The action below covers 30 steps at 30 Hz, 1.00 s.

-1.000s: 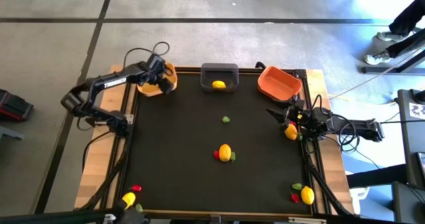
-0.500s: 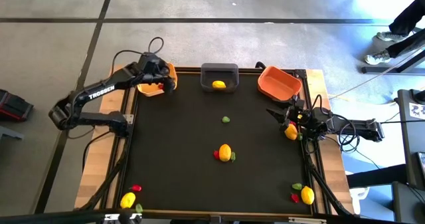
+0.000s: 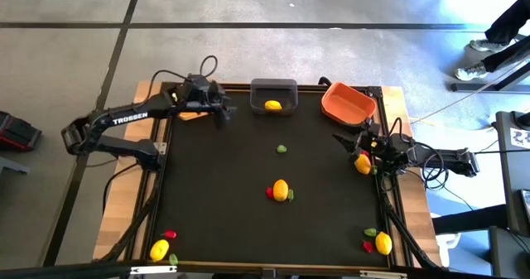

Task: Sort produce into baskets
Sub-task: Put the green chili pepper into the orange bin

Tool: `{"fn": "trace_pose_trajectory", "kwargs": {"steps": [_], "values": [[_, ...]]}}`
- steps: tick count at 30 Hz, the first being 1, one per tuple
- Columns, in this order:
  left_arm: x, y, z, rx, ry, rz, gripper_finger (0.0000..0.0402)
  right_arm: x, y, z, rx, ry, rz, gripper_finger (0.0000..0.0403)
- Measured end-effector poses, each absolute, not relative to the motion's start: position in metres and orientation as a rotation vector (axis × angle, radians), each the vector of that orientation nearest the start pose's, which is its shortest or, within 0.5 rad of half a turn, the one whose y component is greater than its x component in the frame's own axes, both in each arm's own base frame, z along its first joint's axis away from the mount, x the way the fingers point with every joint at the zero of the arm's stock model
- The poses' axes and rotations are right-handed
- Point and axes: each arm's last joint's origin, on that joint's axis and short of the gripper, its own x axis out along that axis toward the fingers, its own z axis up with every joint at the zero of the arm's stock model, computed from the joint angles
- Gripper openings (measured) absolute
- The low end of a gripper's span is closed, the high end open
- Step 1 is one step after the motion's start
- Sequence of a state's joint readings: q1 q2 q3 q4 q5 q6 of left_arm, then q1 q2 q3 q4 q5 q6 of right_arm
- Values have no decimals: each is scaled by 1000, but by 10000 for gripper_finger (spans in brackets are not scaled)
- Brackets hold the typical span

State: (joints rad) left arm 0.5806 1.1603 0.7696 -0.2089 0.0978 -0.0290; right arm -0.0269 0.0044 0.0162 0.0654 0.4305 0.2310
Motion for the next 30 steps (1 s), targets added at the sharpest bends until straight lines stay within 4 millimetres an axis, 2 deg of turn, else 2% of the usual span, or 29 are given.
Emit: {"fn": "trace_pose_trajectory", "kwargs": {"steps": [12, 24, 30], "values": [[226, 102, 257, -170, 524, 338, 203, 94, -15, 176, 241, -143, -457, 214], [245, 95, 243, -177, 548, 289, 203, 108, -15, 180, 219, -137, -456, 214], [251, 89, 237, -175, 570, 264, 203, 118, -15, 193, 183, -68, -460, 214]]}}
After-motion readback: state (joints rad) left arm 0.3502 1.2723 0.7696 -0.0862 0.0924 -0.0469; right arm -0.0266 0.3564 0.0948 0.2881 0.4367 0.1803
